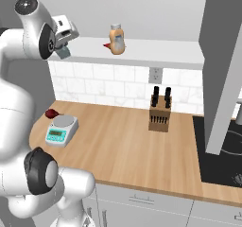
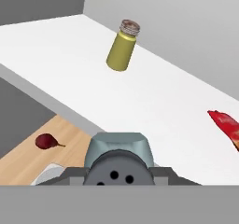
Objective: Put the shaker and condiment bottle from the counter next to their counterparts in the cabinet.
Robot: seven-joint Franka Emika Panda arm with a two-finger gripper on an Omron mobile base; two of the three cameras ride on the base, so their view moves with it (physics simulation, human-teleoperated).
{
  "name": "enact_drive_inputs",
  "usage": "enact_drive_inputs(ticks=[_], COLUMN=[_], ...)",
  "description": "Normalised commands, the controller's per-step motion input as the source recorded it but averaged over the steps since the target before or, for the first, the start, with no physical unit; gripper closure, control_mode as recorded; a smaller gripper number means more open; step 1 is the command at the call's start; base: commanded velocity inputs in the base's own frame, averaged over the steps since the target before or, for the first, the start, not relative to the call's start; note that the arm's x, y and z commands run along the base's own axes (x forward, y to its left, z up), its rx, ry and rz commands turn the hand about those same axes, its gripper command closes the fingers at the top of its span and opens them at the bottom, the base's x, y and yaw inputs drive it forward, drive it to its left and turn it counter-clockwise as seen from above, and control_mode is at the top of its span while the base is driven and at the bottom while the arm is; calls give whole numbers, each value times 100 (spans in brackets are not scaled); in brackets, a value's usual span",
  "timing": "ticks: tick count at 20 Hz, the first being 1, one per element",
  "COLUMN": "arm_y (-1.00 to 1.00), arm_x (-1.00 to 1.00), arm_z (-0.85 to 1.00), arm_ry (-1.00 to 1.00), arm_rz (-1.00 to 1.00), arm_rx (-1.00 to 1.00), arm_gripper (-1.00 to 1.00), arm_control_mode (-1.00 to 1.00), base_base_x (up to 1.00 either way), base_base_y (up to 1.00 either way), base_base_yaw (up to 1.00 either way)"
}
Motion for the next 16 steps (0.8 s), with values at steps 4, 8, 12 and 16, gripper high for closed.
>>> enact_drive_inputs(ticks=[4,8,12,16], arm_y=[0,1,0,1], arm_x=[14,39,50,53], arm_z=[-25,-14,0,0], arm_ry=[0,0,0,0], arm_rz=[2,0,1,4], arm_rx=[-6,-9,-3,0], arm_gripper=[100,100,100,100], arm_control_mode=[-100,-100,-100,-100], base_base_x=[0,0,0,0], base_base_y=[0,0,0,0], base_base_yaw=[0,0,0,0])
